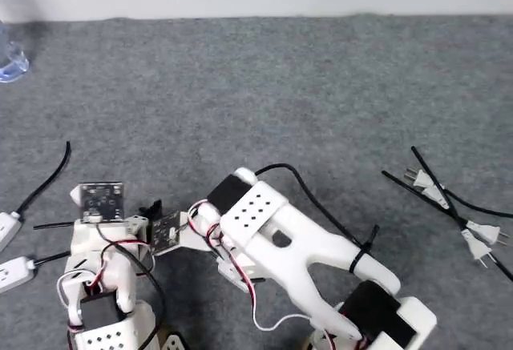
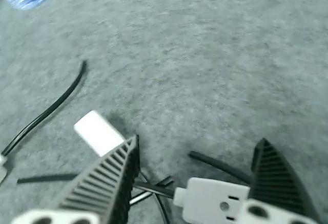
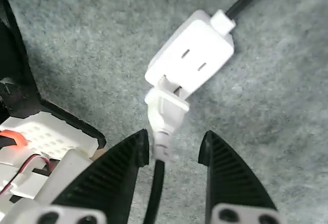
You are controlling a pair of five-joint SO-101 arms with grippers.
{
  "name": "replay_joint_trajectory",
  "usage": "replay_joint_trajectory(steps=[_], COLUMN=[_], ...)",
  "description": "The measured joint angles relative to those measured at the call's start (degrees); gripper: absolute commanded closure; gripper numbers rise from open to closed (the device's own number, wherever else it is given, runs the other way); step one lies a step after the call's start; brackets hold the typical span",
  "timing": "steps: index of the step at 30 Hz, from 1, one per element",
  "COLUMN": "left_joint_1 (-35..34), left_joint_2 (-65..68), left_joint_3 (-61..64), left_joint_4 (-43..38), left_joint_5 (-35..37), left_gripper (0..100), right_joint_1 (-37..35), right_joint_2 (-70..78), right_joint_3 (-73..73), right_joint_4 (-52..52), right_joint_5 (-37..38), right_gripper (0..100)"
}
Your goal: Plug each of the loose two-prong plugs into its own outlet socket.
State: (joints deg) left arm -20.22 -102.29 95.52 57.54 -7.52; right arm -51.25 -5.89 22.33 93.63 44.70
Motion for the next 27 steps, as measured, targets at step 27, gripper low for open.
replay_joint_trajectory(steps=[27], left_joint_1=[-6.0], left_joint_2=[0.0], left_joint_3=[-2.1], left_joint_4=[3.1], left_joint_5=[1.9], left_gripper=[67], right_joint_1=[-0.4], right_joint_2=[0.1], right_joint_3=[1.8], right_joint_4=[-4.3], right_joint_5=[0.8], right_gripper=[98.6])
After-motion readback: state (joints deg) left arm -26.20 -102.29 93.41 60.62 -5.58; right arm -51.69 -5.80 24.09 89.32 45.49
